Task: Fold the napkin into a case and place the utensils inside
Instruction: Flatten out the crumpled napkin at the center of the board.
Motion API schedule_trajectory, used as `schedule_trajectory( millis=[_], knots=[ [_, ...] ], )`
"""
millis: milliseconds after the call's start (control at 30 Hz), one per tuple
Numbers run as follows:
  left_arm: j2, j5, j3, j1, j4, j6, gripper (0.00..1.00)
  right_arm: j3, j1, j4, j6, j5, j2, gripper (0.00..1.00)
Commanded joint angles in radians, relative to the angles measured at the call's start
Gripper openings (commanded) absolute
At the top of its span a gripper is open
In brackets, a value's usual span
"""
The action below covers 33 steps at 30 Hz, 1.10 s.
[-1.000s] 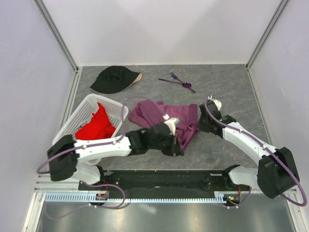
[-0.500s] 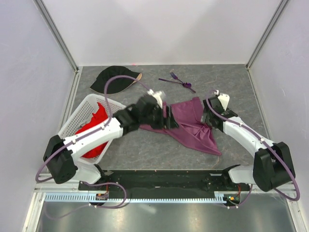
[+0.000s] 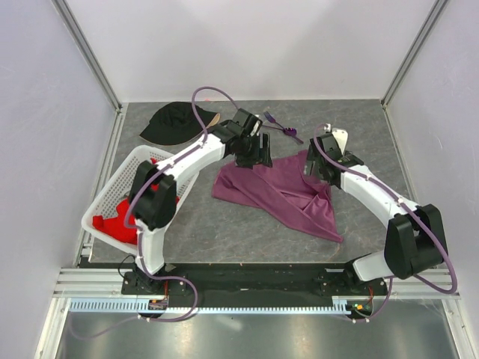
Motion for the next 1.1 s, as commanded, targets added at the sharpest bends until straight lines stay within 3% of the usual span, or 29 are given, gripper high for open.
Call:
schedule_trajectory(
  millis=[0, 100, 200, 300, 433, 533, 733, 767, 867, 900, 967, 1000, 1067],
  knots=[
    [0.114, -0.108, 0.173, 0.026, -0.087, 0.173, 0.80, 0.065, -0.004, 0.043, -0.010, -0.135, 0.044, 0.90],
    [0.208, -0.128, 0.279, 0.037, -0.099, 0.263, 0.80, 0.133, -0.004, 0.011, -0.007, -0.221, 0.097, 0.90],
    [0.265, -0.149, 0.347, 0.051, -0.154, 0.284, 0.73, 0.149, -0.001, -0.005, -0.001, -0.304, 0.111, 0.85],
    [0.253, -0.143, 0.321, 0.062, -0.157, 0.259, 0.72, 0.104, -0.002, 0.014, 0.001, -0.332, 0.091, 0.82],
    [0.292, -0.171, 0.336, 0.077, -0.199, 0.247, 0.78, 0.092, -0.001, 0.000, -0.018, -0.347, 0.086, 0.80],
    [0.319, -0.284, 0.332, 0.083, -0.263, 0.193, 0.77, 0.060, -0.001, 0.001, -0.019, -0.363, 0.054, 0.80],
    [0.334, -0.355, 0.260, 0.083, -0.234, 0.205, 0.73, -0.017, -0.001, 0.020, -0.012, -0.366, -0.010, 0.80],
    [0.335, -0.347, 0.249, 0.083, -0.219, 0.208, 0.70, -0.041, -0.001, 0.026, -0.010, -0.366, -0.017, 0.80],
    [0.340, -0.321, 0.249, 0.085, -0.211, 0.201, 0.48, -0.051, -0.002, 0.017, -0.009, -0.363, -0.015, 0.80],
    [0.332, -0.321, 0.246, 0.085, -0.208, 0.198, 0.34, -0.052, -0.001, 0.015, -0.006, -0.361, -0.015, 0.80],
    [0.296, -0.323, 0.232, 0.085, -0.191, 0.202, 0.17, -0.062, -0.001, 0.020, 0.004, -0.366, -0.018, 0.80],
    [0.280, -0.323, 0.227, 0.083, -0.185, 0.207, 0.02, -0.062, -0.002, 0.021, 0.005, -0.370, -0.017, 0.80],
    [0.230, -0.310, 0.204, 0.085, -0.177, 0.214, 0.02, -0.052, -0.001, 0.023, 0.007, -0.377, -0.008, 0.80]
  ],
)
